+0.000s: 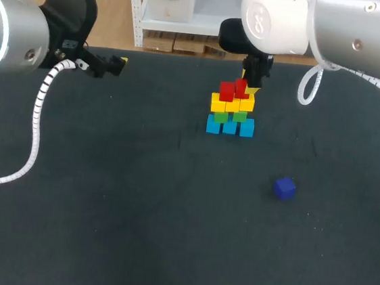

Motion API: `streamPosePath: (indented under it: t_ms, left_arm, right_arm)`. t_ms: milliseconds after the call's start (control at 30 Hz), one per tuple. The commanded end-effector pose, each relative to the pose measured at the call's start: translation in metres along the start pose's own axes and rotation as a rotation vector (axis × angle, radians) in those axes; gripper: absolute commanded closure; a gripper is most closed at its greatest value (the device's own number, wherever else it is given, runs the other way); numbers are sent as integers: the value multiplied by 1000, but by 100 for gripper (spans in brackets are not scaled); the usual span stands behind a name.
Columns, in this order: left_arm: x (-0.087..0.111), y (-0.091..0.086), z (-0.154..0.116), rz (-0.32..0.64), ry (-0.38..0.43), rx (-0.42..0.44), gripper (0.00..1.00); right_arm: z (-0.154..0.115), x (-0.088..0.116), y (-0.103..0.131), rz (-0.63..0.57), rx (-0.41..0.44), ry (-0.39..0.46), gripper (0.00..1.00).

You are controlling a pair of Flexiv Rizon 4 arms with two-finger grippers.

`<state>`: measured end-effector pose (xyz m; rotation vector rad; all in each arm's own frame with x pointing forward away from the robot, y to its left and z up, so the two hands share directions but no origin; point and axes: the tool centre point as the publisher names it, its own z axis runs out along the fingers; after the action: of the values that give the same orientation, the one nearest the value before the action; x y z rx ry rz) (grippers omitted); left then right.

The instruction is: Place the blue cubes, place green cubes on the blue cubes, place the yellow cubes on the green cubes, then place the red cubes on the yellow cubes, and place purple cube on the red cubes.

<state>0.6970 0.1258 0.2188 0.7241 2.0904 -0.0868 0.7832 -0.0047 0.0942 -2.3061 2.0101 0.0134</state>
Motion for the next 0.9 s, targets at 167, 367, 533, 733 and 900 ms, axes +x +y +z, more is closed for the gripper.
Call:
streamPosePath:
  t_ms: [167, 367, 533, 733, 900]
  left_arm:
    - [0, 1, 1, 1, -1, 6, 0]
    - [0, 1, 1, 1, -1, 6, 0]
    - [0, 1, 1, 1, -1, 6, 0]
    - [0, 1, 1, 1, -1, 6, 0]
    - [0, 1, 1, 1, -1, 6, 0]
  right_arm:
    - [2, 0, 0, 2, -8, -1, 74]
    - [3, -1, 0, 5, -9, -1, 72]
    - [3, -1, 1, 7, -11, -2, 59]
    - [3, -1, 2, 11, -14, -5, 44]
    - [1, -1, 2, 11, -6, -8, 15]
